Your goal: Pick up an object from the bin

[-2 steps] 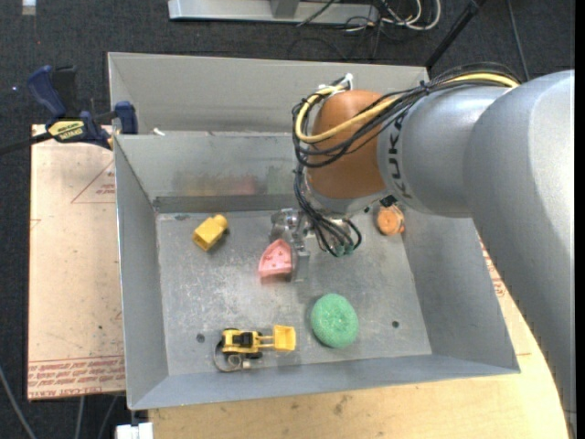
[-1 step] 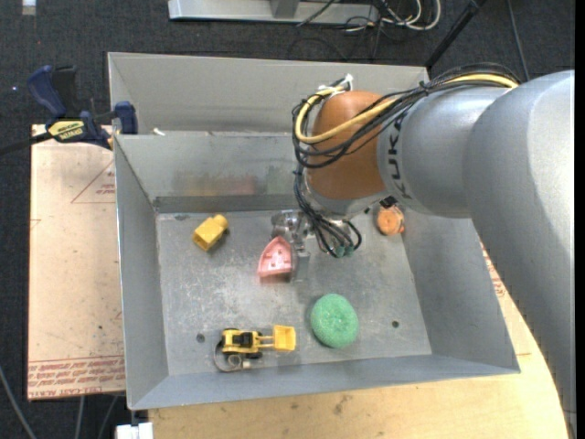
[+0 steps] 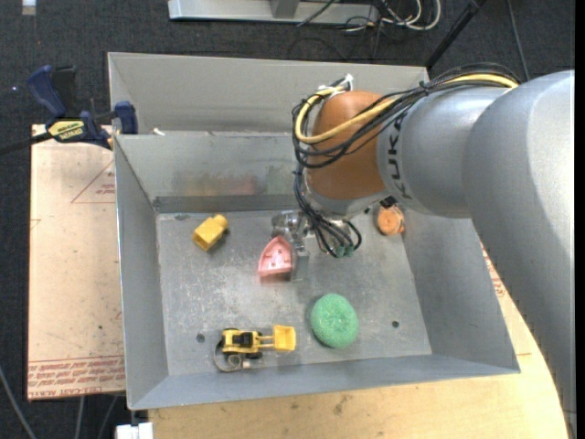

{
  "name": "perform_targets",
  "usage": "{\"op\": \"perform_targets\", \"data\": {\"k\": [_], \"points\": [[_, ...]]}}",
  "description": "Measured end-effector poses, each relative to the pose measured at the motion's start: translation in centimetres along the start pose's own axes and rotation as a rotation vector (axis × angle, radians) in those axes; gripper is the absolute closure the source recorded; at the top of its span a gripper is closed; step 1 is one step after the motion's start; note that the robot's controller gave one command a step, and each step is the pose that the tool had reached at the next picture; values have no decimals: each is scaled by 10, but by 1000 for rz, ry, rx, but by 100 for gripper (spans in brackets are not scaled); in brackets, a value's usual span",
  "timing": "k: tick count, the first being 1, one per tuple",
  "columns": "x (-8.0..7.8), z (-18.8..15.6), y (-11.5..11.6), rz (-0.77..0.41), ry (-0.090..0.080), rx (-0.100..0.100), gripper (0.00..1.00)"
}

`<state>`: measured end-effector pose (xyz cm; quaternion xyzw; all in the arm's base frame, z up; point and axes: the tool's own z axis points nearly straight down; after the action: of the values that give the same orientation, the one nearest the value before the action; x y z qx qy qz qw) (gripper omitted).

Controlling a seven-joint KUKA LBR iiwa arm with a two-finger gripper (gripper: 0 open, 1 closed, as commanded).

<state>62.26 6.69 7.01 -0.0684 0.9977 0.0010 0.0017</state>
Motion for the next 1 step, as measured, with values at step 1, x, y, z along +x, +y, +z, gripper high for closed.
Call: {"op": "perform_targets", "data": {"k": [1], "points": [[0, 0, 0, 0, 0, 0, 100]]}}
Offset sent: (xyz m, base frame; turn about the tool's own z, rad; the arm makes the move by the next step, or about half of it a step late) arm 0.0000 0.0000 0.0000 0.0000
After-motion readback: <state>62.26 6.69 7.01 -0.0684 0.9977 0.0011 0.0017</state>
